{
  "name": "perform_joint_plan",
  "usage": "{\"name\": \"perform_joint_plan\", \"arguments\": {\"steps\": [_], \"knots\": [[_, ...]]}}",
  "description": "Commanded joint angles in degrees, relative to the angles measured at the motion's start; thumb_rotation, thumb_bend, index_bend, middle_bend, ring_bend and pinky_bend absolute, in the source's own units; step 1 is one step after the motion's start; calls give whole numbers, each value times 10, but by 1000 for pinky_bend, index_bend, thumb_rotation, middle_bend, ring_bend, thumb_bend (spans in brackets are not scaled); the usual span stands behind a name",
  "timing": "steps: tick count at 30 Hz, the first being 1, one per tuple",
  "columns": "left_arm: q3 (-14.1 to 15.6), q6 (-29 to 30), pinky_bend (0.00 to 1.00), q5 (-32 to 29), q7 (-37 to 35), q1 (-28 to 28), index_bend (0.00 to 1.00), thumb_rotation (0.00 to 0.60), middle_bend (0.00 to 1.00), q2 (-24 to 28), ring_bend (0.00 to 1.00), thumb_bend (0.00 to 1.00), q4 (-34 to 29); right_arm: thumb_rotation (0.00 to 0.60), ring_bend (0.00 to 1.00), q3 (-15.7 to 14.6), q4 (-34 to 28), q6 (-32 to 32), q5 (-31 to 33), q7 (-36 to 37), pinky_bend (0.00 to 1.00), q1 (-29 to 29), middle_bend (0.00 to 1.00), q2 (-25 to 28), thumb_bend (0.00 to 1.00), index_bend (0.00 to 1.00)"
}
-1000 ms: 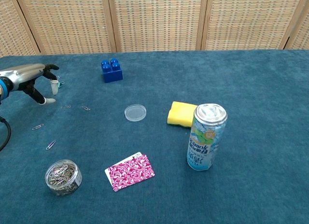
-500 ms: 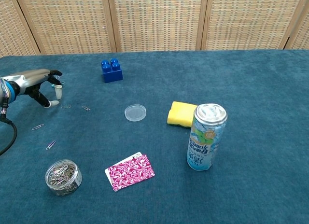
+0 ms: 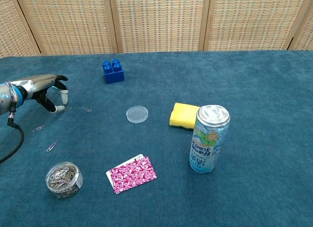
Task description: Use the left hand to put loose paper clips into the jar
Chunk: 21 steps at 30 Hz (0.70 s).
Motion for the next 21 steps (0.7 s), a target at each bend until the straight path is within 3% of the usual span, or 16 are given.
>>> {"name": "perform_joint_plan", "arguments": {"steps": [1, 21], "knots": [[-2, -5, 0, -4, 3, -3, 505, 600, 0, -3, 0, 383, 4, 600, 0, 0, 0, 0, 0, 0, 0, 0, 0, 0, 0, 63], [-2, -16, 0, -20, 21, -6, 492, 600, 0, -10, 0, 383, 8, 600, 0, 0, 1, -1, 0, 5, 0, 0, 0, 1, 0, 63]]}}
